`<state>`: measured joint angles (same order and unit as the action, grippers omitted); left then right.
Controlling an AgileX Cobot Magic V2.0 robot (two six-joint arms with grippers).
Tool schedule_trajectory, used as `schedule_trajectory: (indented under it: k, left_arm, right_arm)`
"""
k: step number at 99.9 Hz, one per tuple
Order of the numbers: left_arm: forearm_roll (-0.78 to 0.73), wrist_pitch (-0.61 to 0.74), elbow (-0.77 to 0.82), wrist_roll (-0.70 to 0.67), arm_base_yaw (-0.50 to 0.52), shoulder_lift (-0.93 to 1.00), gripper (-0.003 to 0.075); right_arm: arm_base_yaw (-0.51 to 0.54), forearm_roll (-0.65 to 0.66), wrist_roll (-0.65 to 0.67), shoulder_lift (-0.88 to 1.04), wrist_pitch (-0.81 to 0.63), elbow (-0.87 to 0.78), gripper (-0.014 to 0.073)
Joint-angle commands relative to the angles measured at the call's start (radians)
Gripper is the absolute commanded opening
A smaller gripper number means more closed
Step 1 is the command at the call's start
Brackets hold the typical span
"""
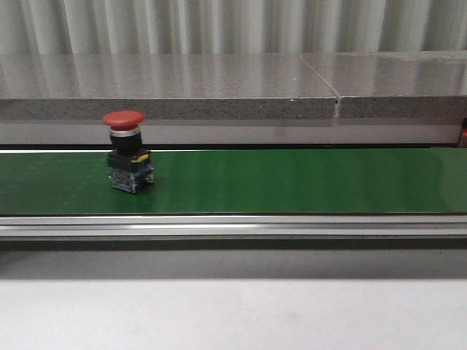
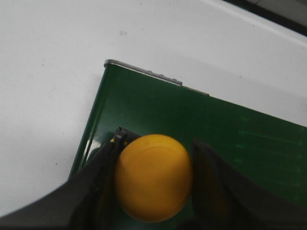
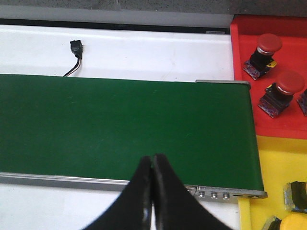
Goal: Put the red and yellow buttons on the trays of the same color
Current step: 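Set the yellow button on the belt behind the red one and release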
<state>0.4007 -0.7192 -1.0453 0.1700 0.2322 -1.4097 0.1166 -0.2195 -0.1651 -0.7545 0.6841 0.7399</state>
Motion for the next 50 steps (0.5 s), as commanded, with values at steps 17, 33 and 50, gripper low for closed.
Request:
schedule_trajectory:
  k: [17, 33, 50]
  left_arm:
    - [0.041, 0.088, -0.011, 0.006, -0.021, -0.035, 0.0040]
    - [0.050, 0.073, -0.011, 0.006, -0.021, -0.080, 0.0111]
    - [0.055, 0.048, -0.011, 0.006, -0.021, -0.083, 0.0448]
  right_arm:
    - [-0.003, -0.010, -0.011, 0.006, -0.057, 0.027, -0.0067]
    - [-0.003, -0.010, -0.011, 0.006, -0.057, 0.027, -0.0067]
    - [-0.003, -0.010, -0.011, 0.006, -0.057, 0.027, -0.0067]
